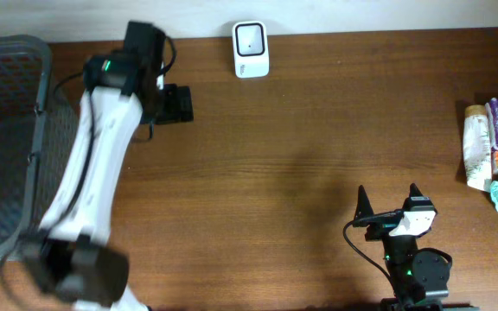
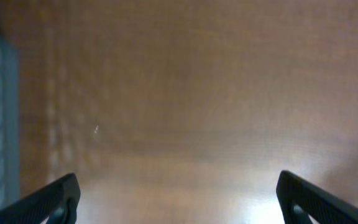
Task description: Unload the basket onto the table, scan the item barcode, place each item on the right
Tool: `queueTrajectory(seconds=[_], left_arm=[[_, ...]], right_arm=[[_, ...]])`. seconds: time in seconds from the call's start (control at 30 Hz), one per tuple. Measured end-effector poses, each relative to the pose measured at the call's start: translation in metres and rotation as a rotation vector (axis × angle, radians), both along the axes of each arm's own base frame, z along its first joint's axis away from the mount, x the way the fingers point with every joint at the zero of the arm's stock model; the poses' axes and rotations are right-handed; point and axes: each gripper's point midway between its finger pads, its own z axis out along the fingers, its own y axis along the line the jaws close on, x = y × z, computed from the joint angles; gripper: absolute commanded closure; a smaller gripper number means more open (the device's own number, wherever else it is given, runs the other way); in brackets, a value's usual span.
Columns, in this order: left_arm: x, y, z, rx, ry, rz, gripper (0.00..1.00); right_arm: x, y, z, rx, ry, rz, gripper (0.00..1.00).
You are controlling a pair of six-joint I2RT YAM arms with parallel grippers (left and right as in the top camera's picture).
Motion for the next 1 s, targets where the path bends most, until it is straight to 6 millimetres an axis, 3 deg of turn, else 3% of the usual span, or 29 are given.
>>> queueTrajectory(seconds=[0.07, 0.13, 0.17, 0.33, 0.37, 0.47, 0.6, 0.8, 0.9, 1.0], left_arm=[[-0.021, 0.003, 0.012, -0.017, -0.093, -0.001, 0.01], [-0.056, 0.009, 0.007, -0.029, -0.145, -0.002, 0.01], [-0.062, 0.010, 0.005, -0.037, -0.193, -0.003, 0.01], [-0.141, 0.025, -0.046, -0.033, -0.196, -0.001, 0.01], [-0.150, 0.027, -0.054, -0.029, -0.187, 0.000, 0.01], [-0.158, 0.029, -0.070, -0.018, -0.148, 0.002, 0.01], [-0.153, 0.028, -0.073, -0.024, -0.178, 0.002, 0.01], [-0.145, 0.023, -0.072, -0.101, -0.503, -0.011, 0.01], [-0.143, 0.015, -0.042, -0.164, -0.775, -0.060, 0.01], [-0.143, 0.015, -0.026, -0.178, -0.968, -0.088, 0.01]], right_arm=[[0.000, 0.000, 0.001, 0.000, -0.002, 0.000, 0.01], [0.000, 0.000, 0.001, 0.000, -0.003, 0.000, 0.01], [0.000, 0.000, 0.000, 0.000, -0.002, 0.000, 0.01], [0.000, 0.000, 0.001, 0.000, -0.003, 0.000, 0.01], [0.000, 0.000, 0.001, 0.000, -0.003, 0.000, 0.01], [0.000, 0.000, 0.001, 0.001, -0.003, 0.000, 0.01], [0.000, 0.000, 0.001, 0.001, -0.003, 0.000, 0.01], [0.000, 0.000, 0.001, 0.000, -0.003, 0.000, 0.01], [0.000, 0.000, 0.001, 0.001, -0.003, 0.000, 0.01], [0.000, 0.000, 0.001, 0.000, -0.003, 0.000, 0.01]])
